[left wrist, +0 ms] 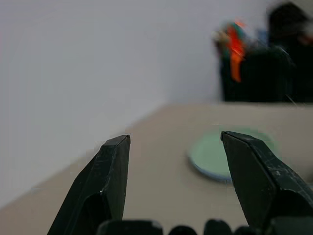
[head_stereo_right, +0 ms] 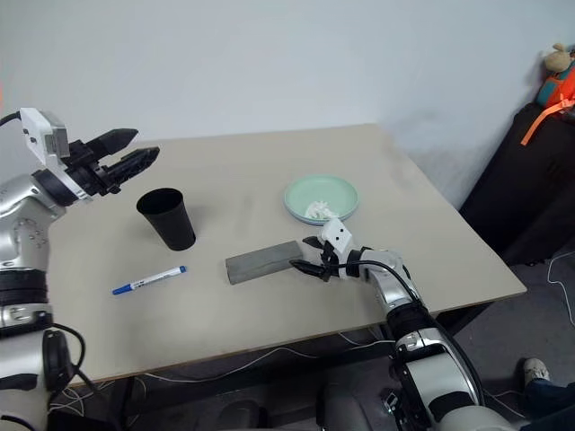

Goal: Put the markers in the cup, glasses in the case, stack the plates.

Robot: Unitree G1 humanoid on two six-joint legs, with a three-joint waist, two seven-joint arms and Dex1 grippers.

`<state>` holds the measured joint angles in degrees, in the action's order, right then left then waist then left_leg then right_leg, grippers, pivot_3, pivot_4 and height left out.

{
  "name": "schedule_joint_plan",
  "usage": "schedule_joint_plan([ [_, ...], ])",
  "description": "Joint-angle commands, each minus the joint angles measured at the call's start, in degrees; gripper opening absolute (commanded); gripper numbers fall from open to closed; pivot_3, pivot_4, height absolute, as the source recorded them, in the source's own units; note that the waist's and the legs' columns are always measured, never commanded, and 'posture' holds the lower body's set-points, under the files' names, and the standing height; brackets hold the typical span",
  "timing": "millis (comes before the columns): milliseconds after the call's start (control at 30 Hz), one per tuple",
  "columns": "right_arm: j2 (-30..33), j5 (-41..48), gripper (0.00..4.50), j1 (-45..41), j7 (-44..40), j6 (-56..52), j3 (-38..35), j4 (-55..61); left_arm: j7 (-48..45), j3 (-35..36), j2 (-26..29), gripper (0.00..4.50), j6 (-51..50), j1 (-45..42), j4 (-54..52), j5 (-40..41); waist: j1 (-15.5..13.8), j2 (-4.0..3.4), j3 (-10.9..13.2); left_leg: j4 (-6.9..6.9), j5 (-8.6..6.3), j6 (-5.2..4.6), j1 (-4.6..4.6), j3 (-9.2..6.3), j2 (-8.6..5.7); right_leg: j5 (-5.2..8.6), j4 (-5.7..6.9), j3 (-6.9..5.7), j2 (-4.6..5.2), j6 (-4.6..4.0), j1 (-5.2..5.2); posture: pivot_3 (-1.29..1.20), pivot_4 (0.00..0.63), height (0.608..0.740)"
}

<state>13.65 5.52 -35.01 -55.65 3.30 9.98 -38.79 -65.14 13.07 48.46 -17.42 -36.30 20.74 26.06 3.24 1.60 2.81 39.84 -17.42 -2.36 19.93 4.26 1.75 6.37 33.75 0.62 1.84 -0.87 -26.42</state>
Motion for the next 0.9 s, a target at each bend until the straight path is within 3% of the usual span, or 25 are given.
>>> schedule_joint_plan([
  [33, 0.0, 0.2, 3.49, -1.8, -0.3, 1.5, -0.7, 0.3, -6.1, -3.0, 3.7, 3.10, -5.0, 2.5, -4.5, 0.4, 0.0, 0.00, 0.0, 0.00, 0.00, 0.00, -0.01, -0.01, 0.01, 0.01, 0.00, 0.00, 0.00, -0.01, 0.00, 0.00, 0.000, 0.720],
  [267, -0.3, 0.2, 3.49, -1.7, -0.4, 1.5, -0.6, 0.4, -11.9, -9.4, 10.1, 3.10, -4.0, 8.5, -7.1, -6.0, -0.2, 0.00, 0.0, -0.04, -0.01, 0.02, 0.02, -0.04, 0.08, 0.02, 0.00, -0.07, 0.00, -0.02, -0.08, 0.00, 0.000, 0.720],
  [333, -0.5, 0.1, 3.49, -1.8, -0.3, 1.5, -0.5, 0.3, -11.0, -13.8, 10.9, 3.10, -1.7, 8.4, -5.1, -11.8, -0.2, 0.00, 0.0, -0.04, -0.01, 0.02, 0.05, -0.05, 0.08, 0.02, -0.01, -0.08, 0.01, -0.03, -0.08, 0.00, 0.000, 0.720],
  [567, -0.6, 0.1, 3.49, -1.8, -0.2, 1.5, -0.6, 0.3, -9.5, -23.4, 8.7, 3.10, 4.5, 4.1, 4.6, -23.6, -0.2, -0.01, 0.0, -0.05, 0.00, 0.01, 0.06, 0.00, 0.06, 0.02, 0.01, -0.09, 0.01, -0.03, -0.11, 0.00, 0.000, 0.720],
  [900, -0.3, 0.0, 3.49, -1.9, -0.1, 1.2, -0.6, 0.3, -13.3, -29.6, 5.7, 3.10, 12.7, -3.9, 20.7, -32.2, -0.2, 0.01, 0.0, -0.04, 0.01, -0.01, 0.19, 0.03, 0.03, 0.02, 0.00, -0.07, 0.01, -0.03, -0.19, 0.00, 0.000, 0.720],
])
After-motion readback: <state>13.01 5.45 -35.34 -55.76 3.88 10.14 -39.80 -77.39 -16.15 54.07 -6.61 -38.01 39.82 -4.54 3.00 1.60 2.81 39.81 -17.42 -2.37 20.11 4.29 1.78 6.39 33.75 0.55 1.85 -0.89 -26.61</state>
